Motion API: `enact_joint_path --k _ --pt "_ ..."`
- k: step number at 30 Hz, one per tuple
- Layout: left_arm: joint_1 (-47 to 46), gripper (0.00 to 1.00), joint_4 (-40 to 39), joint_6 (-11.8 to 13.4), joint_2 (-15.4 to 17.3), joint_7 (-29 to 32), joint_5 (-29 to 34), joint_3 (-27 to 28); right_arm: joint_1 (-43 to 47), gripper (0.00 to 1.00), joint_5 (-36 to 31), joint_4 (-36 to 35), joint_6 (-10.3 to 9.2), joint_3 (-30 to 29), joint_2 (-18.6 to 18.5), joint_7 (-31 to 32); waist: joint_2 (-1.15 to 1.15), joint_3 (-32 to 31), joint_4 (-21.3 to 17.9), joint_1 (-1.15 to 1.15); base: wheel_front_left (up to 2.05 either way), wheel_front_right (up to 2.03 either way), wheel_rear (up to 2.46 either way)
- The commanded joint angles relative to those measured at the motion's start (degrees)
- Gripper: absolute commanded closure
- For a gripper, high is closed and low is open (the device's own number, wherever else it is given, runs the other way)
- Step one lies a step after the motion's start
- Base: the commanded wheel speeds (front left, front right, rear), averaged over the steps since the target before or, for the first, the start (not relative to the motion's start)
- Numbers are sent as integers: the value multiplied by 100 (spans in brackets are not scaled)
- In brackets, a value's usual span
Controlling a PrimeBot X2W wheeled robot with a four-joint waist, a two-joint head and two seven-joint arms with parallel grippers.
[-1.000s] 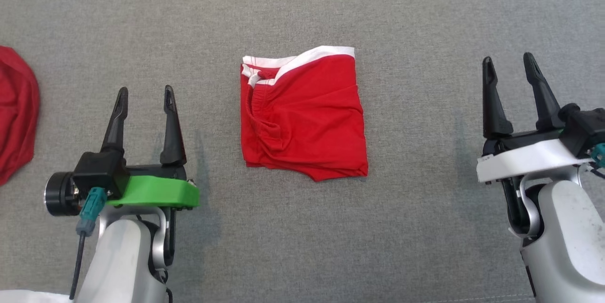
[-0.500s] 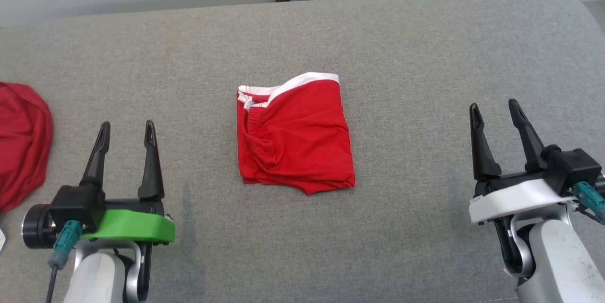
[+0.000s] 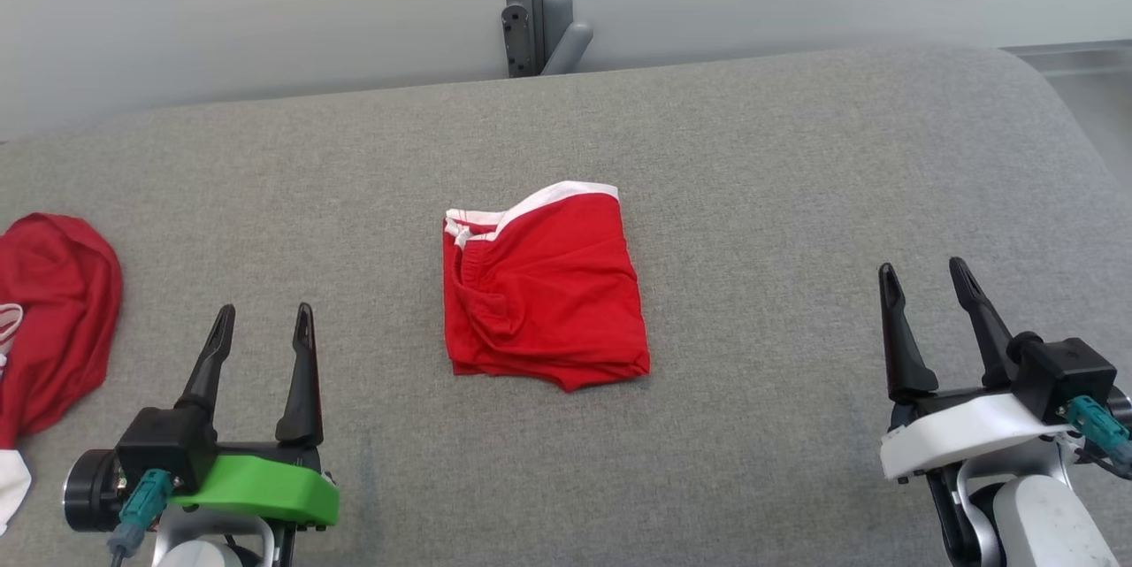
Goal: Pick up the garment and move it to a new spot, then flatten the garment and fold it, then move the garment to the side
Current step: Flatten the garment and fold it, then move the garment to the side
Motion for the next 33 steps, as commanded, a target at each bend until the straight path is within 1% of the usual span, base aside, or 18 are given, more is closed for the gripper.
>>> enact_joint_path --k 1,11,33 --pt "116 0 -14 2 55 17 -5 0 97 0 30 -39 0 -10 12 37 0 -136 -48 0 0 0 0" --pt "373 0 -91 87 104 136 -102 8 317 0 -15 -120 0 -10 33 149 0 -372 -101 0 0 0 0" --pt "277 0 -103 157 173 189 -157 -70 299 0 -57 -99 0 -66 102 194 0 -382 -99 0 0 0 0"
